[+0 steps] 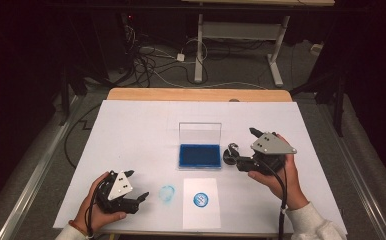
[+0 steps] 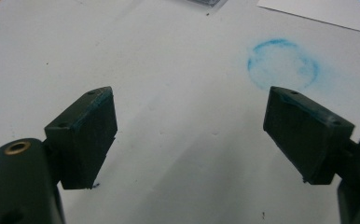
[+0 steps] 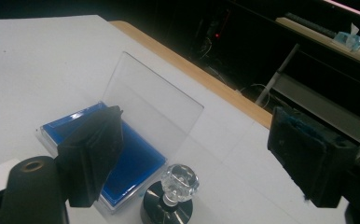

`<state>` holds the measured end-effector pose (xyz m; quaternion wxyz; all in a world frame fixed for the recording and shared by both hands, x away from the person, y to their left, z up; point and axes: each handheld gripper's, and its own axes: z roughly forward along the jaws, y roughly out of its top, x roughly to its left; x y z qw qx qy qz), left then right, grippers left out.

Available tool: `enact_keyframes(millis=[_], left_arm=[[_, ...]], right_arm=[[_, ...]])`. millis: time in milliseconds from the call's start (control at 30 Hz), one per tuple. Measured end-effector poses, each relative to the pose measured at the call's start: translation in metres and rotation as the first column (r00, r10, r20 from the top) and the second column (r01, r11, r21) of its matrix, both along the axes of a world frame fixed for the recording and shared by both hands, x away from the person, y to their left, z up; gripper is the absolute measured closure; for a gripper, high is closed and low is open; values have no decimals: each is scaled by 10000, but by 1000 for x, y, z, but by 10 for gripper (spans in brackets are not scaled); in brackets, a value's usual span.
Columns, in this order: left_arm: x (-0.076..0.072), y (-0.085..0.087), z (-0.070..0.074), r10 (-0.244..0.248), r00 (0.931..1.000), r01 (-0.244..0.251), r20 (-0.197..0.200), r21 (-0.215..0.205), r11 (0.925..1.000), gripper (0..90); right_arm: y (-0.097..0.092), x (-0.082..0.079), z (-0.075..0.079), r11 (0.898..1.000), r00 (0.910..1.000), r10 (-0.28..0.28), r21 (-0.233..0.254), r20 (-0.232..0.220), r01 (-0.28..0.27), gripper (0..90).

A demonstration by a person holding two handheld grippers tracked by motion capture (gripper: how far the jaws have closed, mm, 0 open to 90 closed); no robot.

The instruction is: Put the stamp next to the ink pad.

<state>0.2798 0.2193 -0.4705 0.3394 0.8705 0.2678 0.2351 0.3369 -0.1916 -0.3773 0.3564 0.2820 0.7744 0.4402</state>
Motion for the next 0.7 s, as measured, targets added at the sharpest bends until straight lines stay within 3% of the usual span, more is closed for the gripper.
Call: enact_keyframes(millis=[700], left_arm=[[0, -2, -1, -13, 10000, 13, -55, 56, 10000, 171]], right_arm=[[-19, -19, -3, 9998, 9997, 164, 120, 207, -167, 182]])
